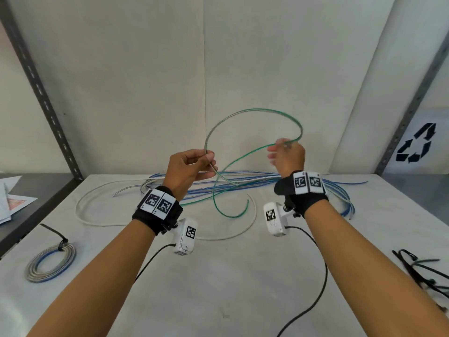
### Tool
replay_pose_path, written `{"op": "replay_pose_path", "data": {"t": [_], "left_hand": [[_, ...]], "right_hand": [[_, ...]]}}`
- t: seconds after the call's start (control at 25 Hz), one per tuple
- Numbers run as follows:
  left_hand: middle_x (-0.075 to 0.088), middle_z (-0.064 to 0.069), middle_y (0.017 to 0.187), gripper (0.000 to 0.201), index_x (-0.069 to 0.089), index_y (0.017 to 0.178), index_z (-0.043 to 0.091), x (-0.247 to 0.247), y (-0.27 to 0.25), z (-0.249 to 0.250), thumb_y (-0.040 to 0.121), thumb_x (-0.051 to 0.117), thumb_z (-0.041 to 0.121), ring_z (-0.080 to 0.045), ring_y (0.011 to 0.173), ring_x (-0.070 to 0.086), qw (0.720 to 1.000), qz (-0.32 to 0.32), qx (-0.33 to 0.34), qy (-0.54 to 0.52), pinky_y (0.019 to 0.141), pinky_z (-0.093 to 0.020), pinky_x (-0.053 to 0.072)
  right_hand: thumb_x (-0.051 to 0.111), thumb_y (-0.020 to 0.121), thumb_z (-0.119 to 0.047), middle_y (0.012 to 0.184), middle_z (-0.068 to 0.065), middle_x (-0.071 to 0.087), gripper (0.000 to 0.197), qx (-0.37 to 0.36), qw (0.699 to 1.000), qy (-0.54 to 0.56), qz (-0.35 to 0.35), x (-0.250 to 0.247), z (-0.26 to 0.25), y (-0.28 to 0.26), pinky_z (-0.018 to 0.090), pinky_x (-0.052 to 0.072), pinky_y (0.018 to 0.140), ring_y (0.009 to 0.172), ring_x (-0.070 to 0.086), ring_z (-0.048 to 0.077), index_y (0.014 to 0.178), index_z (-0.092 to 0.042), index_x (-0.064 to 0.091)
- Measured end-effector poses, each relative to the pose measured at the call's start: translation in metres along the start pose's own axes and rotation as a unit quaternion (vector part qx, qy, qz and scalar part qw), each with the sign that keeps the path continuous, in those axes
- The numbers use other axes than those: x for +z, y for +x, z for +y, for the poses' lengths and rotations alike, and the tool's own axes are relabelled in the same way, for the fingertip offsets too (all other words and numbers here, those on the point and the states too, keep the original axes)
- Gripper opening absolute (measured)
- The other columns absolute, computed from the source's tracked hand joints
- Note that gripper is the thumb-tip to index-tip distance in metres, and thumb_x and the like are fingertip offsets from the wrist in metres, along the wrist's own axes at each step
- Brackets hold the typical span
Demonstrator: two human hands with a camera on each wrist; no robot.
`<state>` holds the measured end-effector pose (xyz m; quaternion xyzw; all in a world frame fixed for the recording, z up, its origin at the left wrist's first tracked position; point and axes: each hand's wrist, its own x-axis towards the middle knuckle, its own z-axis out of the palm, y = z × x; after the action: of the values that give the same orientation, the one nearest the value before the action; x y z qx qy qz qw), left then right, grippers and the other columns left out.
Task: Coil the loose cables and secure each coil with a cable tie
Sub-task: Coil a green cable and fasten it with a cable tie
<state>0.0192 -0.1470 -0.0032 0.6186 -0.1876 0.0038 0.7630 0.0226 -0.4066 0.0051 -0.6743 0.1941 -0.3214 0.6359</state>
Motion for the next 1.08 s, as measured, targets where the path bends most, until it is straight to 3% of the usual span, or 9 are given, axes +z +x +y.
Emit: {"op": "replay_pose_path", "data": {"t": [0.12, 0.2, 0.28, 0.36, 0.48, 0.72, 0.84, 0.96, 1.08], "left_hand": [[0.072, -0.012, 0.081, 0.008, 0.072, 0.095, 0.003, 0.005, 0.007, -0.013, 0.092, 0.07, 0.01, -0.022, 0.073, 0.073, 0.998, 0.032, -0.018, -0.058, 0.072, -0.03, 0.062], [0.071, -0.013, 0.082, 0.01, 0.072, 0.096, 0.001, 0.009, 0.013, -0.023, 0.092, 0.07, 0.01, -0.022, 0.074, 0.073, 0.996, 0.042, -0.024, -0.074, 0.073, -0.029, 0.062], [0.07, -0.014, 0.083, 0.015, 0.071, 0.1, -0.002, 0.01, 0.019, -0.033, 0.092, 0.07, 0.011, -0.024, 0.077, 0.073, 0.996, 0.038, -0.023, -0.071, 0.073, -0.029, 0.062], [0.071, -0.013, 0.083, 0.017, 0.07, 0.103, -0.002, 0.011, 0.025, -0.04, 0.093, 0.069, 0.011, -0.025, 0.079, 0.073, 0.996, 0.041, -0.023, -0.078, 0.074, -0.029, 0.061], [0.071, -0.01, 0.082, 0.018, 0.067, 0.104, -0.004, 0.015, 0.032, -0.05, 0.095, 0.066, 0.011, -0.024, 0.082, 0.072, 0.991, 0.056, -0.027, -0.115, 0.078, -0.029, 0.06], [0.075, -0.016, 0.088, 0.013, 0.068, 0.103, -0.004, 0.031, 0.026, -0.06, 0.093, 0.066, 0.005, -0.025, 0.081, 0.074, 0.995, -0.024, -0.064, -0.076, 0.08, -0.03, 0.062], [0.075, -0.019, 0.091, 0.024, 0.065, 0.114, -0.004, 0.036, 0.023, -0.064, 0.092, 0.068, 0.004, -0.028, 0.084, 0.075, 0.991, 0.011, -0.067, -0.115, 0.078, -0.029, 0.061], [0.075, -0.021, 0.095, 0.032, 0.062, 0.123, 0.003, 0.039, 0.02, -0.069, 0.092, 0.07, 0.006, -0.03, 0.087, 0.074, 0.991, 0.021, -0.063, -0.113, 0.08, -0.032, 0.061], [0.073, -0.015, 0.091, 0.03, 0.062, 0.125, 0.0, 0.032, 0.022, -0.065, 0.099, 0.062, 0.015, -0.026, 0.084, 0.071, 0.993, 0.034, -0.055, -0.095, 0.078, -0.034, 0.061]], "right_hand": [[0.072, 0.086, -0.013, 0.115, 0.015, 0.063, 0.058, 0.096, 0.954, -0.266, -0.097, -0.005, 0.023, -0.006, 0.039, 0.056, 0.081, 0.097, 0.066, 0.028, 0.13, 0.006, 0.041], [0.071, 0.087, -0.014, 0.108, 0.012, 0.065, 0.07, 0.018, 0.963, -0.258, -0.072, -0.008, 0.029, -0.018, 0.037, 0.052, 0.091, 0.1, 0.065, 0.028, 0.144, 0.001, 0.032], [0.069, 0.092, -0.019, 0.081, -0.001, 0.067, 0.044, -0.122, 0.98, -0.159, -0.005, -0.008, 0.028, -0.032, 0.028, 0.049, 0.084, 0.081, 0.064, 0.017, 0.131, -0.01, 0.051], [0.069, 0.094, -0.03, 0.073, -0.003, 0.067, 0.017, -0.171, 0.976, -0.115, -0.064, -0.004, 0.022, -0.046, 0.019, 0.048, 0.067, 0.068, 0.06, 0.011, 0.104, -0.017, 0.066], [0.071, 0.092, -0.031, 0.079, 0.012, 0.073, 0.021, -0.055, 0.971, -0.052, -0.227, 0.009, 0.03, -0.053, 0.023, 0.05, 0.056, 0.06, 0.064, 0.016, 0.094, -0.01, 0.071], [0.073, 0.09, -0.008, 0.068, 0.01, 0.068, 0.028, 0.03, 0.966, 0.236, -0.101, 0.035, 0.047, -0.045, 0.026, 0.054, 0.06, 0.055, 0.06, 0.018, 0.111, 0.005, 0.061], [0.078, 0.084, -0.003, 0.077, 0.013, 0.072, 0.025, -0.02, 0.978, 0.19, -0.085, 0.041, 0.049, -0.052, 0.026, 0.057, 0.064, 0.061, 0.066, 0.018, 0.104, -0.001, 0.064], [0.073, 0.089, -0.006, 0.09, 0.007, 0.076, 0.021, -0.111, 0.981, 0.067, -0.147, 0.039, 0.056, -0.059, 0.031, 0.06, 0.075, 0.08, 0.073, 0.017, 0.109, -0.013, 0.07], [0.065, 0.094, -0.005, 0.091, -0.005, 0.074, 0.02, -0.182, 0.969, -0.014, -0.168, 0.032, 0.057, -0.053, 0.026, 0.057, 0.071, 0.075, 0.069, 0.013, 0.107, -0.017, 0.075]]}}
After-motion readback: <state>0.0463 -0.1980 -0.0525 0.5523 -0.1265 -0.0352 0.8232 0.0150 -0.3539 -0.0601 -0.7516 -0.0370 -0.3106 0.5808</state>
